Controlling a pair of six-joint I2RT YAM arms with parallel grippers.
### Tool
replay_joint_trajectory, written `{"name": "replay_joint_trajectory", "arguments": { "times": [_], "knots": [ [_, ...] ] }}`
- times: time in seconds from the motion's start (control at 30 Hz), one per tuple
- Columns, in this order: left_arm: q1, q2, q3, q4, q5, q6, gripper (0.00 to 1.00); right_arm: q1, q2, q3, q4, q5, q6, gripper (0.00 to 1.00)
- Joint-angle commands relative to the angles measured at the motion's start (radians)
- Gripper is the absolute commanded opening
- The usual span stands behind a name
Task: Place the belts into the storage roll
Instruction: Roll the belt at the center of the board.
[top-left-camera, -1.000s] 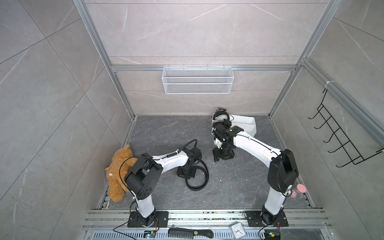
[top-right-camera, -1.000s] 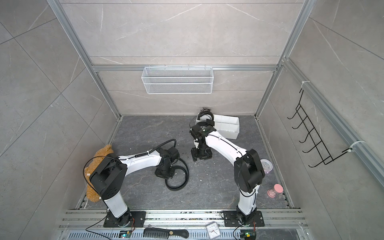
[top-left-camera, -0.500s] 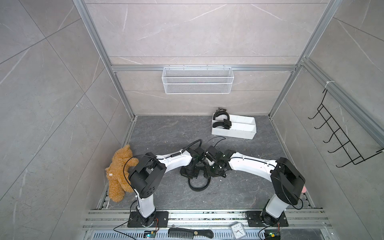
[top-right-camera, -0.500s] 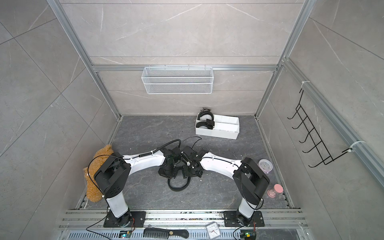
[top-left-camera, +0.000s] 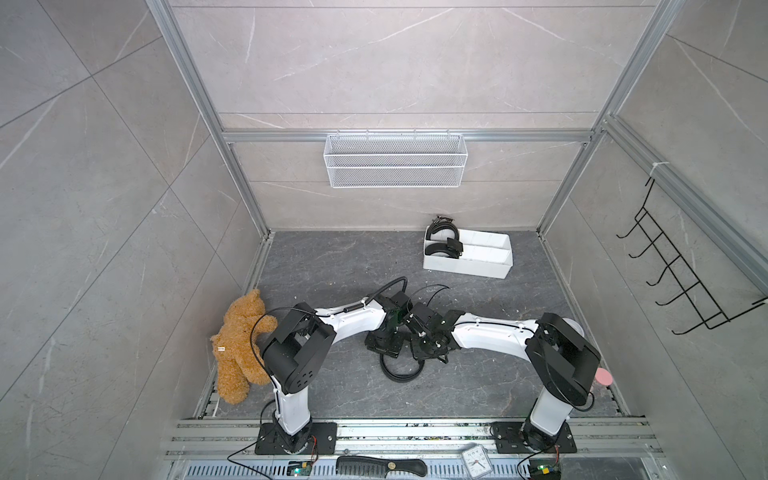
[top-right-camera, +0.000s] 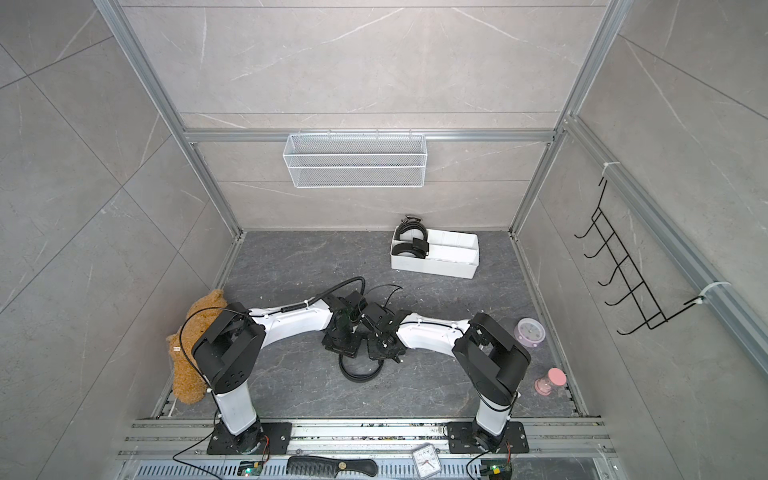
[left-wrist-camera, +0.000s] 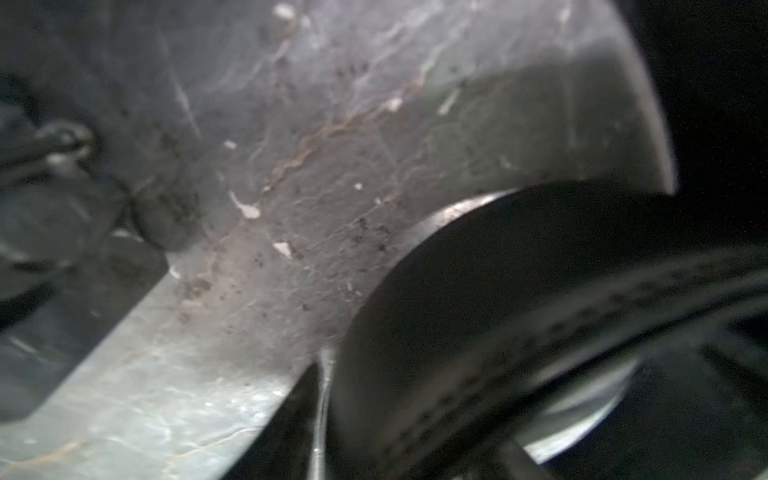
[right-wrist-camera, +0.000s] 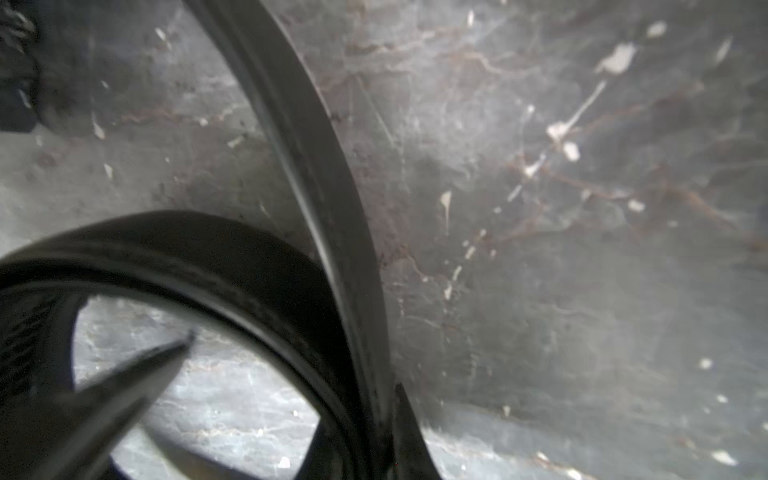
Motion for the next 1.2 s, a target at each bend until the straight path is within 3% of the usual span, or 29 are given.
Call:
{"name": "replay_joint_trajectory", "arguments": {
  "times": [0.0, 0.03, 0.2, 0.37, 0.47, 0.57, 0.67, 0.77, 0.9, 1.07, 1.17],
  "knots": [
    [0.003, -0.121, 0.049, -0.023, -0.013, 0.011, 0.76, 0.009, 0.056, -0.007, -0.011, 0.034, -0.005, 0.00],
    [0.022, -0.165, 0.063, -0.030, -0.011, 0.011, 0.83, 0.009, 0.052, -0.008, -0.023, 0.039, -0.014, 0.00],
    [0.104, -0.242, 0.201, -0.128, -0.060, 0.034, 0.92, 0.009, 0.043, 0.010, -0.084, 0.062, -0.069, 0.00],
    [0.147, -0.078, 0.359, -0.251, -0.118, -0.020, 0.91, 0.009, 0.046, 0.044, -0.124, 0.082, -0.105, 0.00],
    [0.159, 0.044, 0.431, -0.317, -0.077, -0.094, 0.91, 0.010, 0.045, 0.058, -0.142, 0.092, -0.110, 0.00],
    [0.179, 0.049, 0.413, -0.242, -0.025, -0.145, 0.85, 0.009, 0.038, 0.055, -0.139, 0.095, -0.107, 0.00],
    [0.176, 0.075, 0.451, -0.281, -0.136, -0.083, 0.76, 0.009, 0.032, 0.046, -0.133, 0.084, -0.107, 0.00],
    [0.185, 0.078, 0.434, -0.256, -0.207, 0.042, 0.74, 0.009, 0.027, 0.033, -0.121, 0.074, -0.111, 0.00],
    [0.180, 0.040, 0.375, -0.120, -0.168, 0.269, 0.75, 0.009, 0.032, 0.033, -0.114, 0.058, -0.130, 0.00],
    [0.181, 0.064, 0.367, -0.026, -0.188, 0.526, 0.83, 0.008, 0.039, 0.042, -0.120, 0.049, -0.145, 0.00],
    [0.185, 0.078, 0.355, 0.015, -0.112, 0.630, 0.83, 0.009, 0.042, 0.042, -0.125, 0.048, -0.151, 0.00]
  ]
}}
